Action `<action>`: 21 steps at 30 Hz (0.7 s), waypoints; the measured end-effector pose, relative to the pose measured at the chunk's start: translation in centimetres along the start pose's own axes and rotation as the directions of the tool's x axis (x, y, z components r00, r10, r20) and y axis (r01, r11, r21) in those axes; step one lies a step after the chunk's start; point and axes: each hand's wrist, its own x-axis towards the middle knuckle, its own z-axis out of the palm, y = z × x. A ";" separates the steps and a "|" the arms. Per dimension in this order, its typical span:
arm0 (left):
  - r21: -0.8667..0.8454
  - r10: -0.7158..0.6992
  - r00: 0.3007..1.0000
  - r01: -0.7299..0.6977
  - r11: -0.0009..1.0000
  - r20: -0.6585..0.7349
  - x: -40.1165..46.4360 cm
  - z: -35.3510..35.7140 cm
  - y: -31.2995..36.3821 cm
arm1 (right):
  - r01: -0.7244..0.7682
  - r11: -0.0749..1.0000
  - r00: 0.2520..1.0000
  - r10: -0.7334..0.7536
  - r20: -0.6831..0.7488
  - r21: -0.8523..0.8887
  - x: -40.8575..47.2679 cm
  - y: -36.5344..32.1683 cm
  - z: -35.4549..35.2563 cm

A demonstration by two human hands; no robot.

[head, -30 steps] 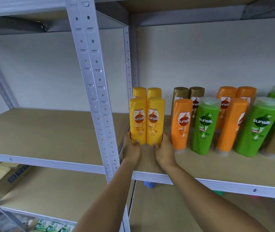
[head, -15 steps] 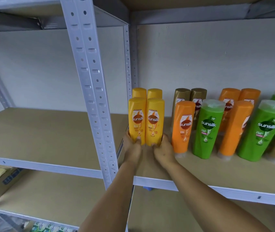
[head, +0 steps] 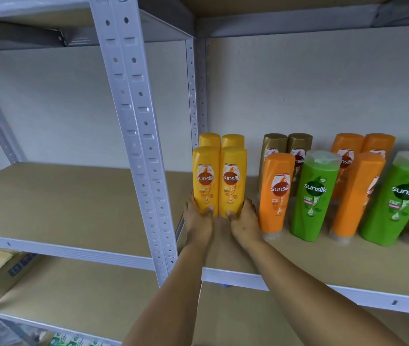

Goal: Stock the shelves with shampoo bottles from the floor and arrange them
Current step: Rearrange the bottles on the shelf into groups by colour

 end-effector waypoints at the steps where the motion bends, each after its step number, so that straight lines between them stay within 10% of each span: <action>1: -0.033 0.000 1.000 0.000 0.999 0.009 0.0 0.1 0.0 | 0.004 1.000 1.000 -0.004 0.008 0.009 0.0 0.0 0.0; 21: -0.146 -0.020 0.999 0.024 0.989 0.026 1.5 0.7 -0.3 | 0.017 1.000 1.000 -0.017 -0.002 0.021 0.9 -0.3 0.3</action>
